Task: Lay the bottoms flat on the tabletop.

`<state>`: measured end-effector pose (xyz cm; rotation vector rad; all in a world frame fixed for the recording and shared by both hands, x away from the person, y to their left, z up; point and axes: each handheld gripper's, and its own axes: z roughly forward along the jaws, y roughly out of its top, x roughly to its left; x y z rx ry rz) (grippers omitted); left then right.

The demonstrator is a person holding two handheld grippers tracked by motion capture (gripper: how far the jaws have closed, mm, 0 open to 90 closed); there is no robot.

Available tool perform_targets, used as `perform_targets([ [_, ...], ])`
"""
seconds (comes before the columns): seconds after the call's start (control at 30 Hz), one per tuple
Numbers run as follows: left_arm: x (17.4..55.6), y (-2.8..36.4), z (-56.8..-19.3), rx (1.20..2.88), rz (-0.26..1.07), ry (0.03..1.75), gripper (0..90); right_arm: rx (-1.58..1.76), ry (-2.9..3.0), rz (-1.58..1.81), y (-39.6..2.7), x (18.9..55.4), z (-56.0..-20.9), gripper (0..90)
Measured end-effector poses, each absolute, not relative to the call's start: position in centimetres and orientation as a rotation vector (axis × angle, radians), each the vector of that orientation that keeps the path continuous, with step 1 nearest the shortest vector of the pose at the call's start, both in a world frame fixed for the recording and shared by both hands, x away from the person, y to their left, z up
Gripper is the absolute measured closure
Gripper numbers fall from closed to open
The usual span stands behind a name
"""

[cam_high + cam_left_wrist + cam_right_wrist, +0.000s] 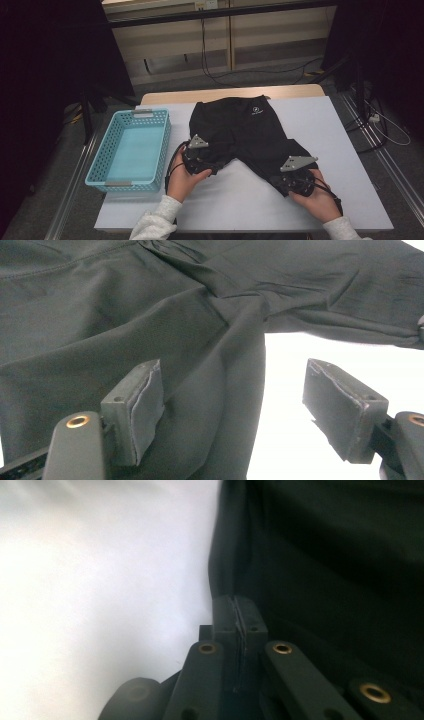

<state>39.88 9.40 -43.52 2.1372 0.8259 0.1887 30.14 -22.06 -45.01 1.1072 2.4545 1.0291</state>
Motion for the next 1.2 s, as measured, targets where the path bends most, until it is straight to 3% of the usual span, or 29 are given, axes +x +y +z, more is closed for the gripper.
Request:
perform_targets([
  [0.4,39.8,9.3,-43.6,2.138,0.193,0.827,24.7,1.261,2.325,1.244,-25.0,31.0,-44.4,89.2],
  [0.97,39.4,8.9,-43.2,2.137,0.189,0.809,24.8,1.342,2.189,1.189,-25.7,32.7,-45.1,89.8],
  [1.2,39.3,8.9,-43.1,2.133,0.189,0.806,24.8,1.341,2.112,1.125,-26.0,32.1,-44.3,77.1],
])
